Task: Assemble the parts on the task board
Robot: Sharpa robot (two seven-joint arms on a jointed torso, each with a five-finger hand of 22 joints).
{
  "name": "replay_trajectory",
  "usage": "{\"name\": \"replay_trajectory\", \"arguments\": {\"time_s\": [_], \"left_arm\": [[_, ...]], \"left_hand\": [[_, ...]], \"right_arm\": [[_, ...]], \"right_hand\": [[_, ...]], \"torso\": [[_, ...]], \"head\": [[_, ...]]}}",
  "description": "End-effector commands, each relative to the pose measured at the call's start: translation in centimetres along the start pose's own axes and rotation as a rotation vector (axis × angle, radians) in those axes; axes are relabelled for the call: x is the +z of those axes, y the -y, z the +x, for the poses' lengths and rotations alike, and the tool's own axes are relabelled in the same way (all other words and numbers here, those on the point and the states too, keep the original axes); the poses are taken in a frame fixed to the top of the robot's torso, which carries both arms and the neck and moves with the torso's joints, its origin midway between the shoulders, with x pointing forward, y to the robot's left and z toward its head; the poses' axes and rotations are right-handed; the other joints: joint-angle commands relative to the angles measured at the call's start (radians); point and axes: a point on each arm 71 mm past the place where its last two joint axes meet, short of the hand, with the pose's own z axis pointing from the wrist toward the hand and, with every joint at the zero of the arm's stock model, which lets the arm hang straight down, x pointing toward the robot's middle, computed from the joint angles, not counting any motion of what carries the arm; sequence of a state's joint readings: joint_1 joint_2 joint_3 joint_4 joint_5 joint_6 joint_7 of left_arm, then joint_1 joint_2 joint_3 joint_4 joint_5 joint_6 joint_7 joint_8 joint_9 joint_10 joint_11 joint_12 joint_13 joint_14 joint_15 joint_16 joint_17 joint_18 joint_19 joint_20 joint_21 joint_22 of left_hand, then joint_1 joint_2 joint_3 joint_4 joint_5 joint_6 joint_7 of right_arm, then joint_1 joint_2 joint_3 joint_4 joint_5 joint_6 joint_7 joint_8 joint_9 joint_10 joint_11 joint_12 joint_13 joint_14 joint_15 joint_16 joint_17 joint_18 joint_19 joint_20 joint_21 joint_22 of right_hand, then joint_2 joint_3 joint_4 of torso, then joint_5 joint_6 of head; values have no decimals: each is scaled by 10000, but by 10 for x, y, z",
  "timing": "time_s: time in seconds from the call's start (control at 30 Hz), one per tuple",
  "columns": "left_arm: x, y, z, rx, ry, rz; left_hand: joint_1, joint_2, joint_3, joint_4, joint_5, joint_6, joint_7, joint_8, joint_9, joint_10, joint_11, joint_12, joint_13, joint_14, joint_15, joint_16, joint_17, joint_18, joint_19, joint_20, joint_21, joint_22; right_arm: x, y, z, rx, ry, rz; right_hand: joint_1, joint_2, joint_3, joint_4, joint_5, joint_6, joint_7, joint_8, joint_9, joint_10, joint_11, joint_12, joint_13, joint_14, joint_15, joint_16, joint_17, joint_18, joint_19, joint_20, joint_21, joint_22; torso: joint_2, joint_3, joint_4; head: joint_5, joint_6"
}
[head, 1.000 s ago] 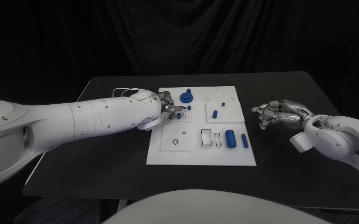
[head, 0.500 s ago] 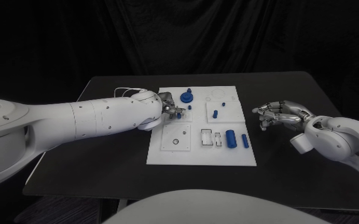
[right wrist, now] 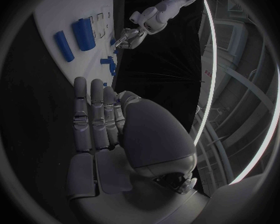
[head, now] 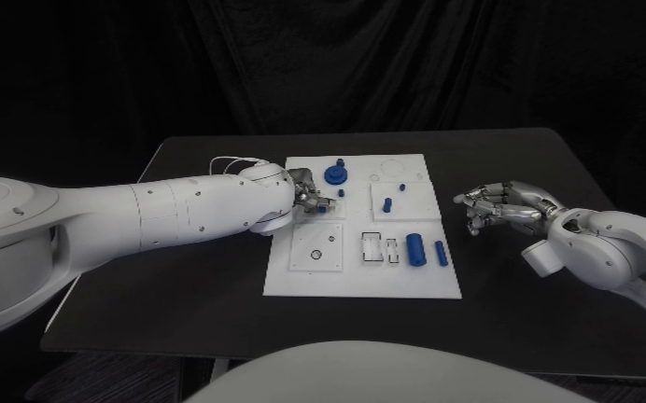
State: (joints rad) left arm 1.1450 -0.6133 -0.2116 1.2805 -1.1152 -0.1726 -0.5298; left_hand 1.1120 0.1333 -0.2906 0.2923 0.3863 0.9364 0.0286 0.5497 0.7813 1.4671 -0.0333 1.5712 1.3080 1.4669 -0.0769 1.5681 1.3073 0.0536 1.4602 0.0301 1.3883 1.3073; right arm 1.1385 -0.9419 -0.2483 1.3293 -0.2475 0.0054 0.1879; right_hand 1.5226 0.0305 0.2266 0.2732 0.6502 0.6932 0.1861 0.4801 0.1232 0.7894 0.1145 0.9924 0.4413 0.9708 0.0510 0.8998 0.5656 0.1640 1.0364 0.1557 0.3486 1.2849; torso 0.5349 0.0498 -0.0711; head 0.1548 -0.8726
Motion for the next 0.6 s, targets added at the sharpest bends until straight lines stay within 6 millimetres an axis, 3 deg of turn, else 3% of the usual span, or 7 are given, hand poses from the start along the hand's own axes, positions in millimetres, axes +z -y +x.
{"name": "replay_trajectory", "arguments": {"time_s": [0.03, 0.13, 0.23, 0.3, 0.37, 0.6], "left_arm": [[1, 2, 2, 137, -180, 58], [1, 2, 2, 147, -182, 45], [2, 2, 1, 147, -174, 32], [2, 2, 1, 151, -176, 25], [2, 2, 1, 155, -179, 17], [3, 2, 1, 174, -200, 5]], "left_hand": [[118, -18, -50, -14, 61, -45, 3, -53, -32, 1037, -42, -4, 2628, 1039, -44, 27, 2635, -22, -73, 22, -71, 1948], [150, -3, -43, -16, 97, -60, 11, -84, -56, 1037, -35, -4, 2628, 1039, -38, 27, 2635, -17, -89, 26, -96, 1940], [249, 11, -36, -14, 359, -55, 25, -154, -126, 1037, -19, -4, 2628, 1039, -22, 27, 2635, -17, -94, 41, -106, 1941], [366, 15, -17, -12, 784, -39, 28, -218, -194, 1037, -14, -4, 2628, 1039, -15, 27, 2635, -17, -95, 51, -112, 1943], [440, 14, 5, -16, 964, -34, 27, -248, -226, 1037, -15, -4, 2628, 1039, -14, 27, 2635, -17, -93, 53, -113, 1944], [924, -16, 328, -9, 2078, -32, -3, -379, -365, 1037, -39, -4, 2628, 1039, -31, 27, 2635, -25, -65, 43, -86, 1960]], "right_arm": [[0, 1, 1, 18, -77, 55], [0, 1, 2, 20, -89, 52], [0, 1, 2, 21, -92, 56], [0, 1, 2, 21, -90, 64], [0, 1, 1, 21, -87, 71], [0, 1, 2, 22, -108, 87]], "right_hand": [[54, -50, 91, 5, 72, -66, 35, 52, -18, -86, -4, 82, -27, -77, 17, 60, -27, 159, -97, 1, 72, 35], [54, -50, 91, 5, 72, -66, 35, 52, -18, -86, -4, 82, -27, -77, 17, 60, -27, 159, -97, 1, 72, 35], [54, -50, 91, 5, 72, -66, 35, 52, -18, -86, -4, 82, -27, -77, 17, 60, -27, 159, -97, 1, 72, 35], [54, -50, 91, 5, 72, -66, 35, 52, -18, -86, -4, 82, -27, -77, 17, 60, -27, 159, -97, 1, 72, 35], [54, -50, 91, 5, 72, -66, 35, 52, -18, -86, -4, 82, -27, -77, 17, 60, -27, 159, -97, 1, 72, 35], [54, -50, 91, 5, 72, -66, 35, 52, -18, -86, -4, 82, -27, -77, 17, 60, -27, 159, -97, 1, 72, 35]], "torso": [[-5, 2, -5], [-1, 1, -8], [2, 4, -4], [1, 4, -1], [-1, 3, 0], [-6, -1, -6]], "head": [[13, 0], [3, 0], [2, 0], [7, 0], [6, 0], [10, 0]]}}
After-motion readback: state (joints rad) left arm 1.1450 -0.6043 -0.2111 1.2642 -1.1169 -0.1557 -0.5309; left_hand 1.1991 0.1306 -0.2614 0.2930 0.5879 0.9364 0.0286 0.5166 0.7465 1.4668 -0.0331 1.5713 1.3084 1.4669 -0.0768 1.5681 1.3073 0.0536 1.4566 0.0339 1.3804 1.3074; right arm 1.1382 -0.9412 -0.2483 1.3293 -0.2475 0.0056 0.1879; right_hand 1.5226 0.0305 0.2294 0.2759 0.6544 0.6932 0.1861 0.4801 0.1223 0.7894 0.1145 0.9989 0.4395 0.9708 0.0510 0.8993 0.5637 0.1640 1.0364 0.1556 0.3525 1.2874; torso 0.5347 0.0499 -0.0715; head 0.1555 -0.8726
